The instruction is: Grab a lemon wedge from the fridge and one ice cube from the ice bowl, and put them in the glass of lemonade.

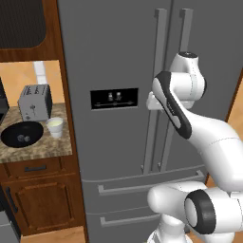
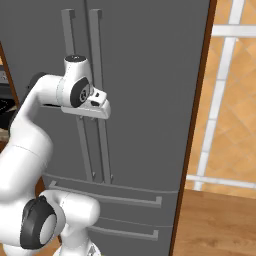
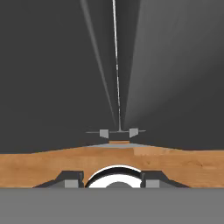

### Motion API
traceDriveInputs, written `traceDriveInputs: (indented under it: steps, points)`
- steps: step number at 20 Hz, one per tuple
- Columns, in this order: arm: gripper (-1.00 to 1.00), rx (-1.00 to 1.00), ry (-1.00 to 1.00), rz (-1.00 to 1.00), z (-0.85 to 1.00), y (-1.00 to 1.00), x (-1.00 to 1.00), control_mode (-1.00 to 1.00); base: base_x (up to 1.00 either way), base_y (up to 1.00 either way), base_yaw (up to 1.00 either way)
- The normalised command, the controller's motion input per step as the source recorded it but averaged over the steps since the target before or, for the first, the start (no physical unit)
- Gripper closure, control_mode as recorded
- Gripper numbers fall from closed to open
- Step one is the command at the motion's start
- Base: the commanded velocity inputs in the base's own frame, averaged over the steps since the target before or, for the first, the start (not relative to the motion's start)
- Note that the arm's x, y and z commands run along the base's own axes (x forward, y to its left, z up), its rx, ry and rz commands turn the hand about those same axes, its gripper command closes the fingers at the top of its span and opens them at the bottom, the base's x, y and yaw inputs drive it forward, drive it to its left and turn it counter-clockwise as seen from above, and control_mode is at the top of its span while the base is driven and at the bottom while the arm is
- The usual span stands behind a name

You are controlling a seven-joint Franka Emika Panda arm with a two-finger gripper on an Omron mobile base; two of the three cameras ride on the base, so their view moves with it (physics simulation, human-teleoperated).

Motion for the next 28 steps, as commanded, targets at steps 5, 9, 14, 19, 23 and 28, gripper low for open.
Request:
traceDriveInputs:
  steps: [5, 9, 14, 19, 23, 28]
  points:
    - [-1.00, 0.00, -0.05, 0.00, 0.00, -0.01, -0.19, -1.00, 0.00, 0.00, 0.00]
    - [-1.00, 0.00, 0.00, 0.00, 0.00, 0.00, -0.03, -1.00, 0.00, 0.00, 0.00]
    - [-1.00, 0.00, 0.00, 0.00, 0.00, 0.00, 0.00, 1.00, -0.50, 0.00, 0.00]
    - [-1.00, 0.00, 0.00, 0.00, 0.00, 0.00, 0.00, 1.00, -0.61, 0.00, 0.00]
    - [-1.00, 0.00, 0.00, 0.00, 0.00, 0.00, 0.00, 1.00, -0.56, 0.00, 0.00]
    - [-1.00, 0.00, 0.00, 0.00, 0.00, 0.00, 0.00, 1.00, -0.36, 0.00, 0.00]
